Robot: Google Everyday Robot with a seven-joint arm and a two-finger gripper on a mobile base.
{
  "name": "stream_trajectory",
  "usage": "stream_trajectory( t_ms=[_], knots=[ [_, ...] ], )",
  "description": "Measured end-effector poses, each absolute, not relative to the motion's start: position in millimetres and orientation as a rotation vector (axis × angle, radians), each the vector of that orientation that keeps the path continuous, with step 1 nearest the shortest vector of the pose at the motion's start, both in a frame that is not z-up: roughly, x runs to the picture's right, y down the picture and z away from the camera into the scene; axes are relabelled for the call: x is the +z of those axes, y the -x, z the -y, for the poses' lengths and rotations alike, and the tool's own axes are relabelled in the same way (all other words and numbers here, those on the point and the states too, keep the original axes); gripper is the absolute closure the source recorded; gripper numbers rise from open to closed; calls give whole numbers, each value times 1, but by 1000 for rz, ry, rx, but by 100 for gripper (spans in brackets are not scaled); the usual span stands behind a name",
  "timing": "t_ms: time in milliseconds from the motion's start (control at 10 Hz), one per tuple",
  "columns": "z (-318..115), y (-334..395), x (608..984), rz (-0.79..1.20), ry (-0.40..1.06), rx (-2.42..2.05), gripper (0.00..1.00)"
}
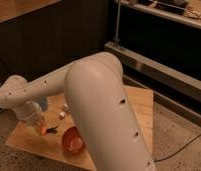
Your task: Place the pepper in the ceramic bowl
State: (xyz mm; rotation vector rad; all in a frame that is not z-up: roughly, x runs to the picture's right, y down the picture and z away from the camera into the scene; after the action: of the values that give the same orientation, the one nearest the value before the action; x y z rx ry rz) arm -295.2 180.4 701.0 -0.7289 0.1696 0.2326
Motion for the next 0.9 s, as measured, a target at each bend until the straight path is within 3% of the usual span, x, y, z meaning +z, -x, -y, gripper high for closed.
stream_trajectory(
  t_ms=[900],
  knots=[
    [-179, 234, 677, -212, 667, 360, 100]
  ],
)
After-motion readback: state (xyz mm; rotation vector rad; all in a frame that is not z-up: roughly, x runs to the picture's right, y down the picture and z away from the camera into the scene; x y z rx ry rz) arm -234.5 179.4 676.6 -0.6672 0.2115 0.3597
